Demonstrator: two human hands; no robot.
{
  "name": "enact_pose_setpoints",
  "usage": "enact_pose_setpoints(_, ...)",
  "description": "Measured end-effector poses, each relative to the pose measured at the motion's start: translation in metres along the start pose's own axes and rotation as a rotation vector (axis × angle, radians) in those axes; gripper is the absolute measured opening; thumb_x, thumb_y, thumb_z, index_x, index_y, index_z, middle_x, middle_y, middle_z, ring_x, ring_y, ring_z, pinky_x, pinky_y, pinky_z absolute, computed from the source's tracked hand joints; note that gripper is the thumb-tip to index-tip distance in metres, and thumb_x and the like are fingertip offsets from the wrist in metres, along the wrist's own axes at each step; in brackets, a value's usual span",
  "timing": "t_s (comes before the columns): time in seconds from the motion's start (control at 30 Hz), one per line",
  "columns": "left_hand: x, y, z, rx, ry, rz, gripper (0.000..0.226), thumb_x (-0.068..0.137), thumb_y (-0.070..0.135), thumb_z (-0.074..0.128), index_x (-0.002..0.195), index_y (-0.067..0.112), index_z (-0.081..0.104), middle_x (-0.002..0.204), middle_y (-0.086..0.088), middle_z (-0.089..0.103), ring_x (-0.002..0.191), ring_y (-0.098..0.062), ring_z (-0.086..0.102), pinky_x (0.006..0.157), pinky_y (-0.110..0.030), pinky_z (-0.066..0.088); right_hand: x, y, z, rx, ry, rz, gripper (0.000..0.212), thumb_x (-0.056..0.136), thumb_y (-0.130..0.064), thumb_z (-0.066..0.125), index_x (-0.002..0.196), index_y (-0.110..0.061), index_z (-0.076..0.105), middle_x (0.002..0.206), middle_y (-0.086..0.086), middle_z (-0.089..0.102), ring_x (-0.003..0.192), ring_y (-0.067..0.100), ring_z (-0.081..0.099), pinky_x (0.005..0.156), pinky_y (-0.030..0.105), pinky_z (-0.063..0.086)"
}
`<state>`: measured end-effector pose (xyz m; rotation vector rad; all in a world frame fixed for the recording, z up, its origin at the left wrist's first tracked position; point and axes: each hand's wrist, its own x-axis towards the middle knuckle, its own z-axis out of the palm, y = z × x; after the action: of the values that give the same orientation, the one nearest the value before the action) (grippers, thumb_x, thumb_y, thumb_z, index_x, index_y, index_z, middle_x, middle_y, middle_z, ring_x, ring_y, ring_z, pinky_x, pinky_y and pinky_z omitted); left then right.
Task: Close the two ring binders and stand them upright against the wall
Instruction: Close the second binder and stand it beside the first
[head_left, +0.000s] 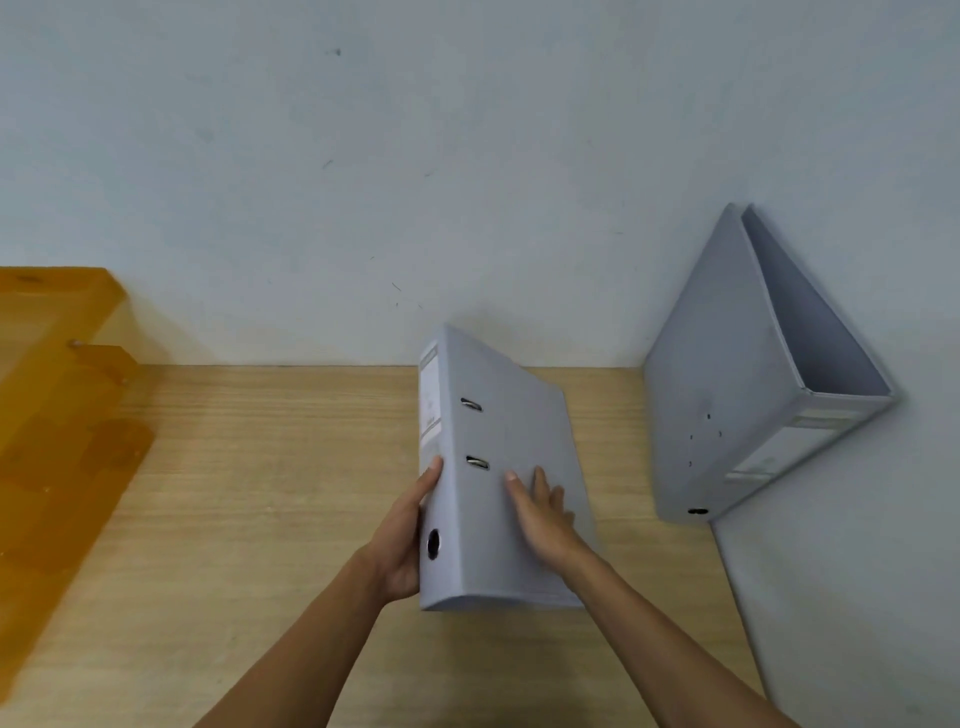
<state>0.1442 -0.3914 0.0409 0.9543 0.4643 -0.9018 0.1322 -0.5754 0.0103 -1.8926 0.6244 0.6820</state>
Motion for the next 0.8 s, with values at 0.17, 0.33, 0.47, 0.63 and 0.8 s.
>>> enact_pose_setpoints(0.17, -0.009, 0.006, 0.030, 0.137, -0.069, 0.055, 0.059, 0.089, 0.053, 0.061, 0.134, 0.016, 0.063, 0.128, -0.016, 0.071, 0.108, -0.030, 0.072, 0.094, -0.045, 0.057, -0.007, -0.002, 0.004, 0.108, 0.131, -0.092, 0.080, 0.092, -0.075, 0.018, 0.159, -0.036, -0.002, 0.170, 0.001, -0.005, 0.156, 0.030, -0.006, 0.121, 0.061, -0.001)
enact_pose_setpoints(0.33, -0.016, 0.007, 0.047, 0.271, -0.135, 0.092, 0.052, 0.090, 0.045, 0.065, 0.133, 0.016, 0.063, 0.127, -0.010, 0.073, 0.109, -0.023, 0.072, 0.091, -0.037, 0.059, -0.007, -0.002, -0.009, 0.340, 0.121, -0.233, 0.101, 0.064, -0.100, 0.025, 0.153, -0.052, 0.018, 0.166, -0.012, 0.022, 0.154, 0.019, 0.019, 0.122, 0.056, 0.015)
enact_pose_setpoints(0.47, -0.019, 0.012, 0.055, 0.410, -0.206, 0.213, 0.050, 0.089, 0.029, 0.067, 0.136, 0.015, 0.058, 0.134, -0.016, 0.068, 0.113, -0.027, 0.070, 0.097, -0.043, 0.057, -0.014, -0.006, -0.023, 0.536, 0.039, -0.335, 0.084, 0.075, -0.092, 0.038, 0.146, -0.049, 0.042, 0.153, -0.010, 0.048, 0.143, 0.017, 0.044, 0.119, 0.051, 0.031)
enact_pose_setpoints(0.63, -0.024, 0.020, 0.072, 0.734, -0.277, 0.400, 0.066, 0.083, 0.004, 0.079, 0.139, 0.022, 0.050, 0.125, -0.001, 0.073, 0.113, -0.020, 0.071, 0.093, -0.041, 0.059, -0.075, -0.041, -0.055, 0.591, 0.012, -0.526, 0.056, 0.097, -0.064, 0.031, 0.139, -0.035, 0.055, 0.131, -0.007, 0.068, 0.121, 0.010, 0.064, 0.096, 0.035, 0.053)
enact_pose_setpoints(0.8, -0.006, 0.002, 0.078, 0.886, -0.216, 0.559, 0.102, 0.070, 0.007, 0.089, 0.151, 0.031, 0.032, 0.138, 0.001, 0.063, 0.122, -0.018, 0.065, 0.095, -0.043, 0.059, -0.098, -0.028, -0.074, 0.441, 0.063, -0.645, 0.063, 0.093, -0.040, 0.063, 0.150, -0.036, 0.036, 0.140, -0.014, 0.060, 0.124, 0.006, 0.060, 0.095, 0.031, 0.056)
